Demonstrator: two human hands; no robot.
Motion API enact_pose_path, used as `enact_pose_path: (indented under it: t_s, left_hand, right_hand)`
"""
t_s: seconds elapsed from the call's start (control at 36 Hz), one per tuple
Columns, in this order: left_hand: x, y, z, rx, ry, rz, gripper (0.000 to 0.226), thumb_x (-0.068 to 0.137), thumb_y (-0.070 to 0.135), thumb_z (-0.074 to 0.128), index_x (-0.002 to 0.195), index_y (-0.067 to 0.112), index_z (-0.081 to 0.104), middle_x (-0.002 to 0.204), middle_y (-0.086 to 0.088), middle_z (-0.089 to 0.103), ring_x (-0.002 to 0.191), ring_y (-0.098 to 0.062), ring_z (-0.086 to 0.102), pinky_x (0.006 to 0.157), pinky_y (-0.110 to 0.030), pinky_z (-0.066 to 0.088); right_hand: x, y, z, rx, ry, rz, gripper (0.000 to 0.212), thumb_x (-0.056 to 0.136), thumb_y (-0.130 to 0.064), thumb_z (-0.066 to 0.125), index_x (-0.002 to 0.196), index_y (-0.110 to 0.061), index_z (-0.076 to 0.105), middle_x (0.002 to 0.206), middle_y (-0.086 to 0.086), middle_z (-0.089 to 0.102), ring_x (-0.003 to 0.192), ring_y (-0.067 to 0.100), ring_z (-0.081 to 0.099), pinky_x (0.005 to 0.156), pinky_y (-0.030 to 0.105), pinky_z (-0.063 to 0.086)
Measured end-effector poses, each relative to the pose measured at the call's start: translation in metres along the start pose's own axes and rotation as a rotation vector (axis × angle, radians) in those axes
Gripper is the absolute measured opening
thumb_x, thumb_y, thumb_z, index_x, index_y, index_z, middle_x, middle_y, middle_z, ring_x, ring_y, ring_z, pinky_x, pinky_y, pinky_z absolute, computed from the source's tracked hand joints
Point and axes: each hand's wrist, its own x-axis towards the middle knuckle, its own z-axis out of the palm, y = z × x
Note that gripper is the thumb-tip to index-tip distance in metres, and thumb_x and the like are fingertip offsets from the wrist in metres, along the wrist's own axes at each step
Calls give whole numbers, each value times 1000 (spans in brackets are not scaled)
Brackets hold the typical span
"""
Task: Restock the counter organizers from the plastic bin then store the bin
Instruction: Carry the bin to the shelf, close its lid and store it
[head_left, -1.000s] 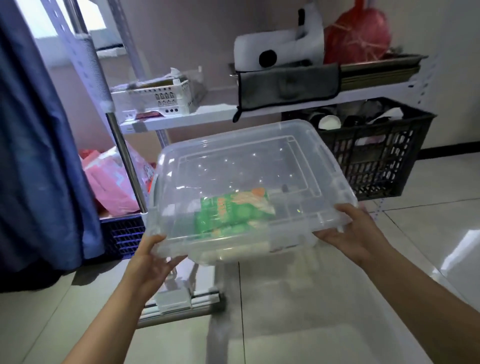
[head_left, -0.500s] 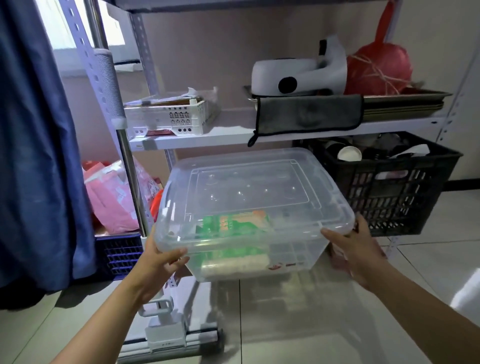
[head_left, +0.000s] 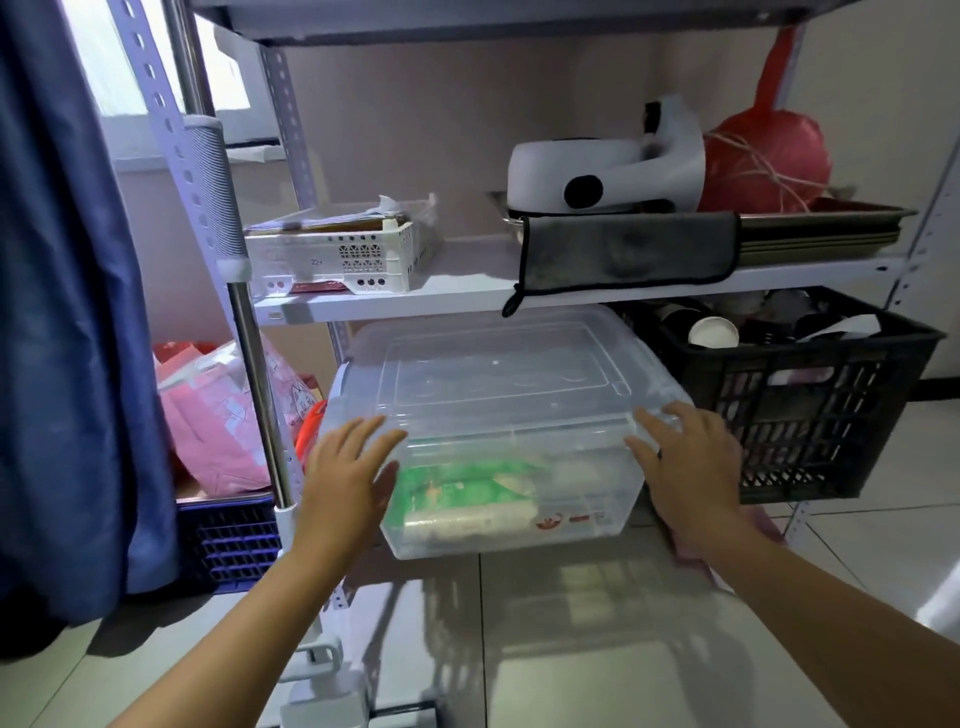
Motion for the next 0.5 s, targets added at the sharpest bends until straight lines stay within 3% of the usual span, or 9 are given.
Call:
enact_pose_path:
  t_s: [0.11, 0.22, 0.36, 0.5]
  left_hand:
    - [19, 7, 6, 36, -79, -36, 38, 92, 7, 68, 129, 14, 67, 128, -9, 68, 119, -34, 61, 107, -55, 41]
    - [26, 3, 11, 92, -115, -113, 44, 93, 21, 68, 136, 21, 61, 140, -4, 61, 134, -31, 51, 115, -60, 25]
    - [36, 3, 17, 104, -116, -140, 42, 93, 27, 68, 134, 22, 63, 139, -5, 62, 133, -33, 52, 113, -62, 25]
    - [53, -4, 23, 137, -180, -156, 43, 99, 29, 58, 142, 23, 55, 145, -3, 56, 138, -29, 46, 115, -62, 24]
  right_hand:
    - [14, -15, 7, -122, -17, -7, 36, 98, -25, 55, 133, -20, 62, 137, 13, 57, 120, 39, 47, 99, 48, 37]
    - [13, -15, 23, -281, -204, -125, 57, 104, -33, 34, 157, -17, 18, 163, 11, 22, 149, 29, 19, 116, 42, 24]
    - [7, -2, 23, -170, -328, -148, 80, 98, -41, 46, 156, -32, -9, 166, 5, -12, 152, 27, -9, 121, 49, 10]
    - [35, -6, 22, -162, -442, -141, 89, 94, -45, 50, 154, -36, -14, 165, 2, -19, 151, 25, -16, 121, 53, 4]
